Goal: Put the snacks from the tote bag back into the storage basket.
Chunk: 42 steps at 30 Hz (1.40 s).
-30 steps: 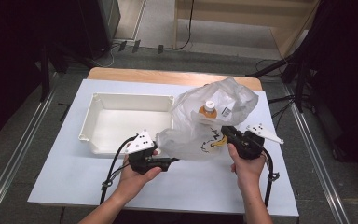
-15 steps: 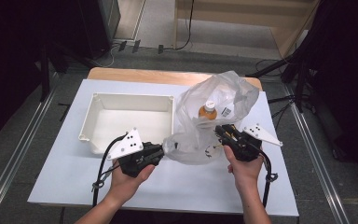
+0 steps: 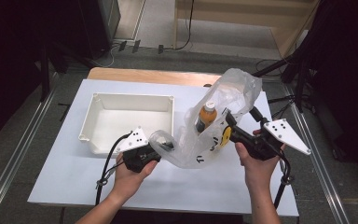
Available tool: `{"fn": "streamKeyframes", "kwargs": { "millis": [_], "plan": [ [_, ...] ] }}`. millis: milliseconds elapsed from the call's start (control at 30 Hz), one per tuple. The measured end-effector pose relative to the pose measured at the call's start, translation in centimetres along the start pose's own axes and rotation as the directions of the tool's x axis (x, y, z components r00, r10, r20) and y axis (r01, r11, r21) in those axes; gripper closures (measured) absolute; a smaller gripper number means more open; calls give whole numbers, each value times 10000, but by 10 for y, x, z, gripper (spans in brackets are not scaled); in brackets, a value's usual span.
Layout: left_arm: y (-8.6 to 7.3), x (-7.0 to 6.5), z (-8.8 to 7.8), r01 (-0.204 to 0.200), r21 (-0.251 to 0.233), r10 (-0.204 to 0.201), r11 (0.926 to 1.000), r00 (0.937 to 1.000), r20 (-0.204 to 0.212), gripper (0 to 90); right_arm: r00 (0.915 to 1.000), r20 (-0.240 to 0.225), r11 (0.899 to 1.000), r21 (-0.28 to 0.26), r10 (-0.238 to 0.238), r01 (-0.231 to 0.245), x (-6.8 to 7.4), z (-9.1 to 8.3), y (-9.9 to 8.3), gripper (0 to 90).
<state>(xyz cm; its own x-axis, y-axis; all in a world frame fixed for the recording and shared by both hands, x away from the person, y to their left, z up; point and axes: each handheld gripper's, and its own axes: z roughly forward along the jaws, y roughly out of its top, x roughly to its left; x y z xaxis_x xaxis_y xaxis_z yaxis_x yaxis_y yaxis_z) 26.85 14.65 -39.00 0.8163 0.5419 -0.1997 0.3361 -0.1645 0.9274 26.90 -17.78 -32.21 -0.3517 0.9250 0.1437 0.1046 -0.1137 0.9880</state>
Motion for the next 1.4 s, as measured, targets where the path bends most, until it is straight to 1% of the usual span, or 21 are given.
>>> {"fn": "streamKeyframes", "kwargs": {
  "millis": [100, 233, 333, 467, 600, 633, 667, 800, 867, 900, 933, 967, 1000, 1033, 1100, 1133, 1200, 1233, 1267, 1300, 1400],
  "plan": [
    [-2, 0, 1, -10, 74, 10, 10000, 10000, -38, 900, 9995, 185, 9990, -360, -254, 261, 0, 0, 17, 389],
    [-6, 1, 3, 63, 172, -62, 9998, 10000, -76, 900, 9981, -29, 9958, -683, -621, 618, 0, 8, 35, 663],
    [-9, 2, 3, 117, 243, -114, 9996, 9999, -105, 900, 9981, -159, 9976, -359, -593, 587, -3, 24, 41, 863],
    [-14, 2, 4, 113, 379, -109, 9992, 9999, -123, 900, 9981, 56, 9969, 481, -619, 615, -12, 56, 36, 900],
    [-25, 2, 9, 231, 672, -222, 9975, 9997, -134, 900, 9997, 163, 9825, 1858, -175, 142, -28, 100, 16, 900],
    [-25, 2, 9, 231, 672, -222, 9975, 9997, -134, 900, 9997, 163, 9825, 1858, -175, 142, -28, 100, 16, 900],
    [-33, 3, 13, 343, 881, -326, 9955, 9993, -202, 900, 9995, 310, 9626, 2704, 84, -165, -38, 124, -4, 900],
    [-51, 1, 22, 400, 1394, -375, 9894, 9991, -210, 900, 9982, 572, 9131, 4058, 193, -409, -54, 151, -49, 900],
    [-58, -2, 27, 330, 1690, -291, 9851, 9993, -253, 900, 9963, 694, 8930, 4435, 510, -766, -60, 155, -68, 900],
    [-58, -2, 27, 330, 1690, -291, 9851, 9993, -253, 900, 9963, 694, 8930, 4435, 510, -766, -60, 155, -68, 900],
    [-61, -2, 29, 316, 1814, -271, 9829, 9993, -273, 900, 9928, 982, 8718, 4780, 682, -1072, -67, 157, -86, 900],
    [-64, -2, 31, 324, 1914, -276, 9810, 9992, -275, 900, 9928, 982, 8718, 4780, 682, -1072, -67, 157, -86, 900],
    [-69, 0, 33, 517, 2097, -440, 9764, 9982, -412, 900, 9879, 1386, 8458, 5169, 696, -1321, -76, 157, -101, 900],
    [-69, 0, 33, 517, 2097, -440, 9764, 9982, -412, 900, 9853, 1570, 8342, 5331, 666, -1414, -79, 156, -106, 900],
    [-70, 3, 32, 674, 2071, -596, 9760, 9973, -439, 900, 9835, 1693, 8242, 5467, 639, -1476, -85, 153, -110, 900],
    [-70, 3, 32, 674, 2071, -596, 9760, 9973, -439, 900, 9835, 1674, 8250, 5447, 690, -1506, -87, 150, -111, 879],
    [-70, 3, 28, 631, 1930, -561, 9792, 9976, -415, 900, 9874, 1109, 8407, 5192, 1125, -1541, -90, 142, -107, 704],
    [-70, 3, 28, 631, 1930, -561, 9792, 9976, -415, 896, 9874, 1109, 8407, 5192, 1125, -1541, -90, 142, -107, 704],
    [-69, 2, 25, 577, 1785, -533, 9822, 9981, -292, 896, 9883, 812, 8515, 5017, 1290, -1523, -89, 137, -104, 611],
    [-67, 1, 21, 523, 1537, -504, 9867, 9986, -159, 777, 9935, 270, 8779, 4658, 1110, -1108, -83, 122, -93, 440],
    [-60, 0, 13, 723, 970, -716, 9927, 9974, -113, 529, 9984, 37, 8948, 4433, 567, -524, -74, 102, -78, 300]
  ]
}}
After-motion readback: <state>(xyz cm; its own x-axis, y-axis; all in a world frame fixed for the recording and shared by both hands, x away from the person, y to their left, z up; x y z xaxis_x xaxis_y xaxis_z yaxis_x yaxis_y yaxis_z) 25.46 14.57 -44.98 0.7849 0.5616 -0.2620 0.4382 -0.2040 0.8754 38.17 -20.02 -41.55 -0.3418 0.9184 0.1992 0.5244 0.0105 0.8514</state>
